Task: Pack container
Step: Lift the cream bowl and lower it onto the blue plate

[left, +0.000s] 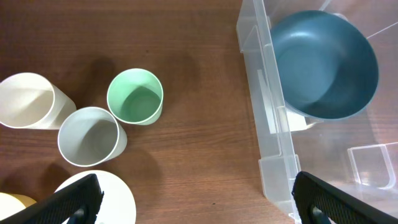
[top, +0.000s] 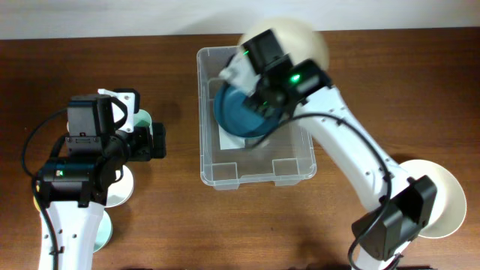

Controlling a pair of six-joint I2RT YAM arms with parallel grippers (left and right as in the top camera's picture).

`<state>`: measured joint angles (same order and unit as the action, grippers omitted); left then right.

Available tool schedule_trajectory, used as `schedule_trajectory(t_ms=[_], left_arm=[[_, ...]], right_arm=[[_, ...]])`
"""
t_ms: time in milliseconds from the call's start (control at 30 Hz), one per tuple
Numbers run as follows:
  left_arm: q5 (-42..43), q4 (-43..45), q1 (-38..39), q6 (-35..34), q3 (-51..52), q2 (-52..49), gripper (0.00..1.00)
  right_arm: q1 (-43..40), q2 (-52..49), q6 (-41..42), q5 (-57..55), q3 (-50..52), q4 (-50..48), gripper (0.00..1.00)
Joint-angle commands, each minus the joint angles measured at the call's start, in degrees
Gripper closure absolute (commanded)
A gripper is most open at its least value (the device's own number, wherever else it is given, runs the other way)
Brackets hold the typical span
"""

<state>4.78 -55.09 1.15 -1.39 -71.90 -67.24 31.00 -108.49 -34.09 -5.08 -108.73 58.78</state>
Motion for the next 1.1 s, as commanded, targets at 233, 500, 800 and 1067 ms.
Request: schedule_trajectory(t_ms=[233, 500, 800, 1067], left_arm=[[1.03, -0.11, -0.20, -0.35, -1.29, -0.31, 0.00], [1.03, -0.09, -0.20, -0.35, -1.29, -0.31, 0.00], [1.03, -0.07, -0.20, -0.35, -1.29, -0.31, 0.00], [1.03, -0.07, -0.20, -0.35, -1.29, -0.31, 0.00]], right_arm=[[1.51, -2.67, -16.70, 21.03, -0.76, 3.65, 0.96], [-2.82, -9.07, -16.20, 20.94, -0.57, 3.69, 0.96], [-5.92, -10.19, -16.06, 21.00, -0.57, 4.35, 0.96], [-5.90, -10.19, -16.06, 21.42, -0.57, 4.90, 0.96]])
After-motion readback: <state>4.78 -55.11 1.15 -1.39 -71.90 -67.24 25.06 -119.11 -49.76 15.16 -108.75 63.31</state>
